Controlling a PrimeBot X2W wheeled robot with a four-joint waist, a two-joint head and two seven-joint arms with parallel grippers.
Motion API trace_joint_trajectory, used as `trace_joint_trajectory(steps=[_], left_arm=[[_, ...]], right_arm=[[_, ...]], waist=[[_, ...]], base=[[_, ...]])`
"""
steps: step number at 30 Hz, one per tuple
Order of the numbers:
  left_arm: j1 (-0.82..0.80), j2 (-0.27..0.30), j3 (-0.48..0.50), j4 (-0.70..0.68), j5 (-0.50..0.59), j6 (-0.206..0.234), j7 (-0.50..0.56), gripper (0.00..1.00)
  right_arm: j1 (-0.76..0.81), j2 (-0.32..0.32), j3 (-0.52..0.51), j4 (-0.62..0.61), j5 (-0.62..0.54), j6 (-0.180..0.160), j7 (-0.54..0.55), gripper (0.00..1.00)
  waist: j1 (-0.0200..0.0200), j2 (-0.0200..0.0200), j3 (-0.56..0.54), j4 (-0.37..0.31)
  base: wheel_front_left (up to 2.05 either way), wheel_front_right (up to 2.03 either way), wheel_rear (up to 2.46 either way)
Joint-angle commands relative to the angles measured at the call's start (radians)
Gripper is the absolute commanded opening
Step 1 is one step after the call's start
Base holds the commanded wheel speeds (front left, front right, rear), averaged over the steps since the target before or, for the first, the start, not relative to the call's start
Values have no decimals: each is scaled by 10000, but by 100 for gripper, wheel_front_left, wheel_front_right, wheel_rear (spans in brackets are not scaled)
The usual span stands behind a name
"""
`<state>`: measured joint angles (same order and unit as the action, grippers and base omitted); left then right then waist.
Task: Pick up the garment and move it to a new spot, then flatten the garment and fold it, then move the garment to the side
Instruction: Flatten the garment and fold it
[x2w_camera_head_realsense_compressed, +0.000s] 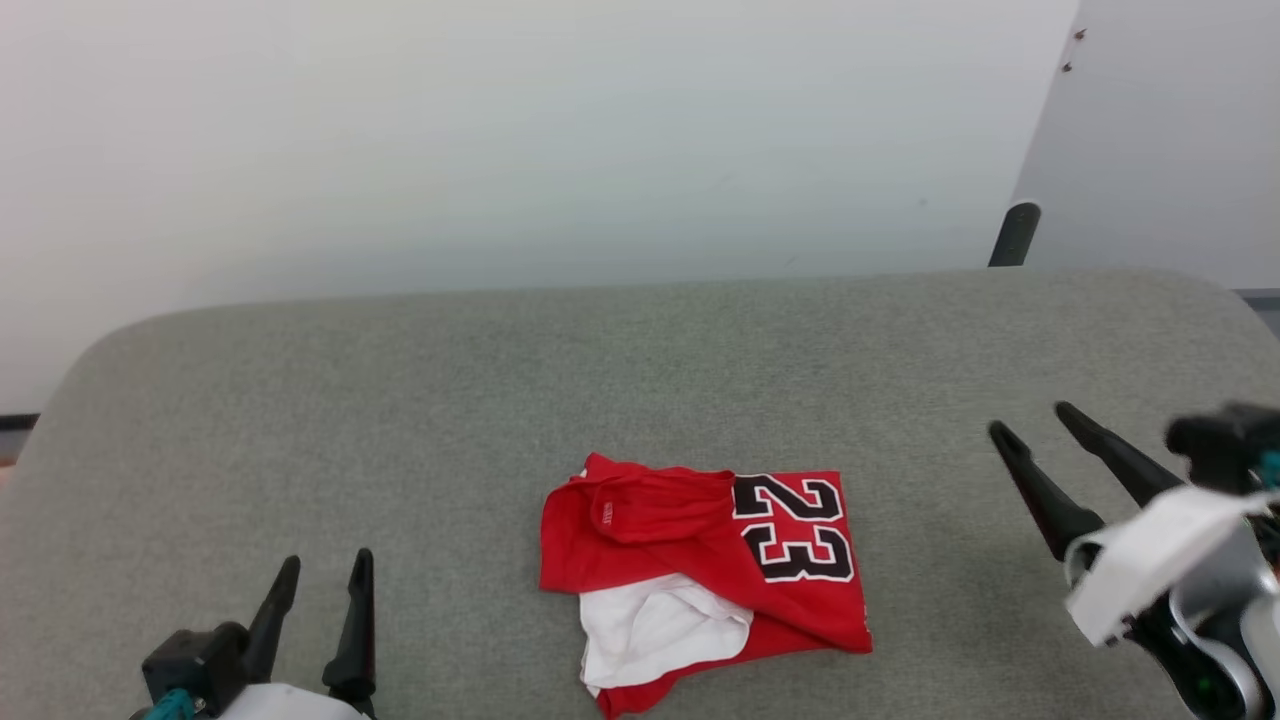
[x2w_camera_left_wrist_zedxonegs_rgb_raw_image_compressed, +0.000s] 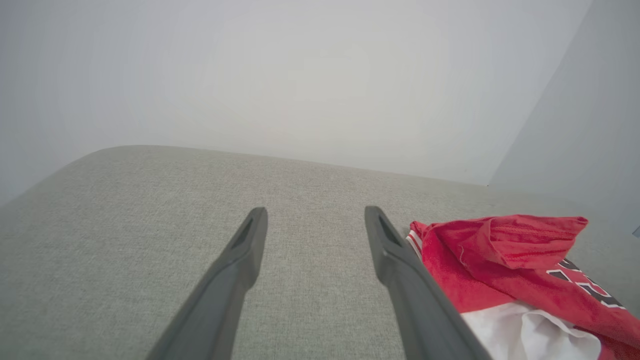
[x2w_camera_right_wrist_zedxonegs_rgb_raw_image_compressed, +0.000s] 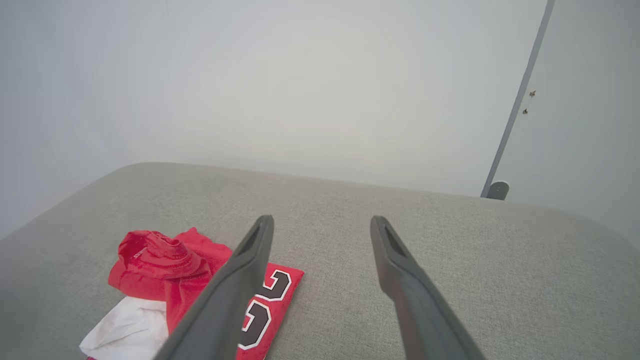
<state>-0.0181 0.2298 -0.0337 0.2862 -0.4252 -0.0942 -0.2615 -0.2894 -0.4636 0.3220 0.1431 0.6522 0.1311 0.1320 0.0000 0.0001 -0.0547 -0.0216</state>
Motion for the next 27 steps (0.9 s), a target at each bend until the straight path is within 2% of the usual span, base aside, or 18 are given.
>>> trace_joint_trajectory(steps=[1,5,10,18,27], left_arm=[[111,49,24,38,87,-57,-34,100],[146,80,70,119,200,-124,-34,100],[211,107,144,281,344,-202,-34,100],[243,126,300,494,509,-296,-34,100],[244,22,400,472,861,-340,-35,100]], right_arm=[[290,-24,-120,14,-131,-7,-404,100],[978,-145,-534,202,-208,-7,-1279,100],[1740,-143,-956,428,-186,-7,-1766,100],[2632,226,-1663,179,-325,-7,-1853,100],[2951,537,-2054,-141,-607,-8,-1619,100]], waist=[[0,-1,-139,-130],[0,-1,-264,-190],[0,-1,-405,-246],[0,-1,-512,-323],[0,-1,-550,-317]], base=[[0,0,0],[0,0,0],[0,0,0],[0,0,0],[0,0,0]])
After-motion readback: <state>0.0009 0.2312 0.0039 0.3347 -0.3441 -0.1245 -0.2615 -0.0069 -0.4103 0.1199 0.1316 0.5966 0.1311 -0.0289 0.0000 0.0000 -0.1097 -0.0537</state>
